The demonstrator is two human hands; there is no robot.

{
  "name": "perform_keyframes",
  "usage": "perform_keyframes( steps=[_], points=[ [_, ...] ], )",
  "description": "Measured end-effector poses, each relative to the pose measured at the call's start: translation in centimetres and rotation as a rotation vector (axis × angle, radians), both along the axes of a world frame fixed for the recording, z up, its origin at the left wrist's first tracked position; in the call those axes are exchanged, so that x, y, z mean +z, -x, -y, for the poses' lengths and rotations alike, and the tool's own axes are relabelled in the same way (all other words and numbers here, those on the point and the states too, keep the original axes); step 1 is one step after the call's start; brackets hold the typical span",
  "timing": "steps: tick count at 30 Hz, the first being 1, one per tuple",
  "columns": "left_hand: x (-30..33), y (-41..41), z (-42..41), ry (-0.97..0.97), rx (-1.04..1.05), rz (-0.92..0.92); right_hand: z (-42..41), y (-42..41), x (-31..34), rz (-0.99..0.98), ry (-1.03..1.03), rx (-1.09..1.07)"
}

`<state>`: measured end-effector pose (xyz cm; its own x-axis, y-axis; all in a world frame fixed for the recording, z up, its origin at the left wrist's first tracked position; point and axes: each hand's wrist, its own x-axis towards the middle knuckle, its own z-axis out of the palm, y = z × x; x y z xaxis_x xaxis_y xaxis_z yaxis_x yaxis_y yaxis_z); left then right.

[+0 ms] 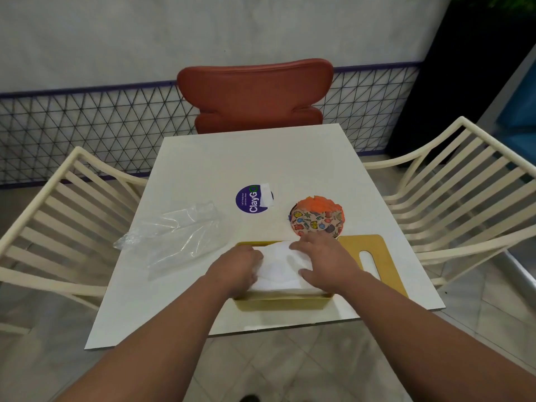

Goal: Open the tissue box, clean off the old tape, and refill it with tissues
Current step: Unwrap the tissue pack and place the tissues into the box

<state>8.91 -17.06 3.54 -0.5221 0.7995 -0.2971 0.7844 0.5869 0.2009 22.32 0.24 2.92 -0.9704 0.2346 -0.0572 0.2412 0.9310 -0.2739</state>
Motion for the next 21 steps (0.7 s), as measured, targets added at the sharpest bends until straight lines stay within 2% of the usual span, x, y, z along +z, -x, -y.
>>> perform_keyframes(
  steps=[2, 4, 9, 14, 18, 21],
  points=[
    [-0.8, 0.3, 0.2, 0.008, -0.028, -0.017, 0.2, -0.2, -0.6, 0.118, -0.049, -0.014],
    [-1.0, 0.5, 0.2, 0.025, -0.039, -0.019, 0.4, -0.3, -0.8, 0.143, -0.083, -0.027],
    [-0.8, -0.2, -0.8, 0.062, -0.123, -0.026, 0.4, 0.3, -0.7, 0.167, -0.249, 0.116],
    [-0.8, -0.4, -0.8, -0.027, -0.130, -0.055, 0.5, 0.2, -1.0, 0.052, -0.225, 0.165],
    [-0.5, 0.5, 0.0, 0.004, -0.094, 0.021, 0.2, -0.2, -1.2, 0.046, -0.206, 0.103],
    [-0.2, 0.6, 0.2, 0.029, -0.086, 0.031, 0.3, -0.3, -1.4, -0.025, -0.214, 0.137]
  ],
)
